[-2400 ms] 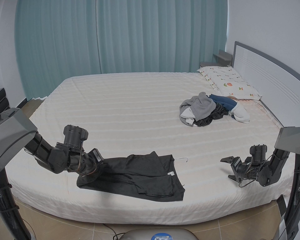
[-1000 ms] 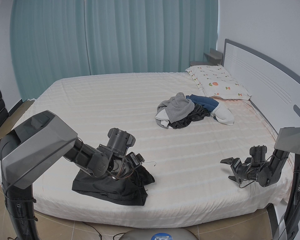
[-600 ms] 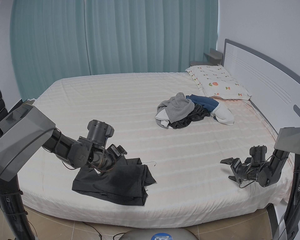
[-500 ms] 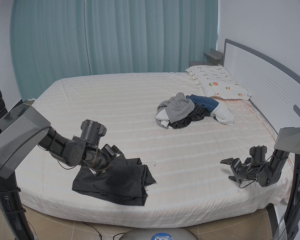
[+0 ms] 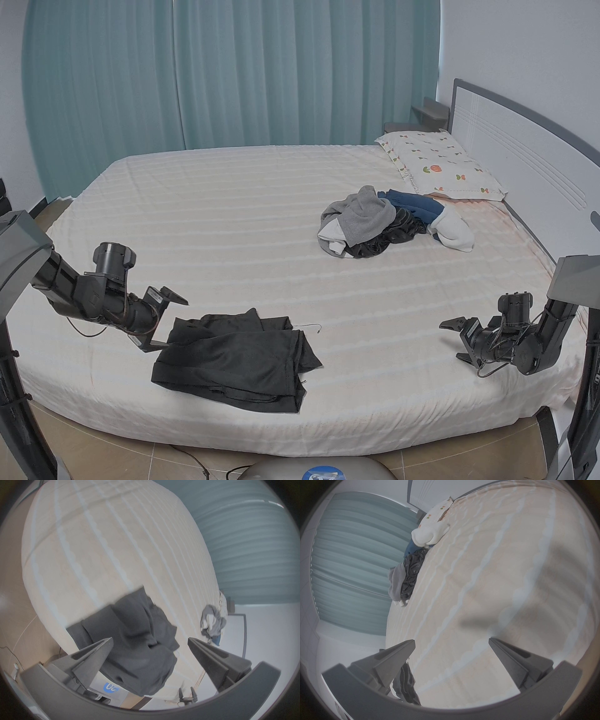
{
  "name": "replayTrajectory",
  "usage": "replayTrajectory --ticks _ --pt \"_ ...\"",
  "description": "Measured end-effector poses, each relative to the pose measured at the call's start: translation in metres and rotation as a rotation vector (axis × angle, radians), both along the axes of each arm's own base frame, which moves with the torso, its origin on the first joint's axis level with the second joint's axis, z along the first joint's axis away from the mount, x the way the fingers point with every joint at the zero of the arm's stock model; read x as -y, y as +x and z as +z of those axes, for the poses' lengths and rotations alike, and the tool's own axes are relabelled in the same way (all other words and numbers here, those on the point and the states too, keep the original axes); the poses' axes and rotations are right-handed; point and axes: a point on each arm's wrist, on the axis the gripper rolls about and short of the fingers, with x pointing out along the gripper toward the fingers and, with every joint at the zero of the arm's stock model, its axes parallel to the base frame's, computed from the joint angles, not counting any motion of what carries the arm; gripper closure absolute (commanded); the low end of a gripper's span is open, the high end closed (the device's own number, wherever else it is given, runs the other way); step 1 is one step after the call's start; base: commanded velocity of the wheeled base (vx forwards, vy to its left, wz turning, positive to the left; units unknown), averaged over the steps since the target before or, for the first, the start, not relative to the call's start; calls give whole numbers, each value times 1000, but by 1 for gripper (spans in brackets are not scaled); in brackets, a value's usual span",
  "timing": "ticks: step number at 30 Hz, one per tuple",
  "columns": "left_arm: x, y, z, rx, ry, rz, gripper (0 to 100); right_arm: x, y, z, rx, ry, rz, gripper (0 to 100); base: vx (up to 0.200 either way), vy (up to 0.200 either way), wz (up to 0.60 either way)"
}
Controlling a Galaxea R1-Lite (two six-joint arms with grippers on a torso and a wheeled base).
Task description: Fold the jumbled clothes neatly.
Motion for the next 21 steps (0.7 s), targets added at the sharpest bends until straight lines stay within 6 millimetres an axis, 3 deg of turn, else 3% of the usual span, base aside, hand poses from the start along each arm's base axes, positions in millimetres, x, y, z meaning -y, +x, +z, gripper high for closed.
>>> replayTrajectory --ticks 7,21 --pt "-25 6 -5 -1 -8 47 0 -1 -1 -2 -4 -8 7 0 0 200 0" --pt "-28 9 -15 -26 -9 54 0 -1 -1 -2 -6 -8 9 0 0 200 0"
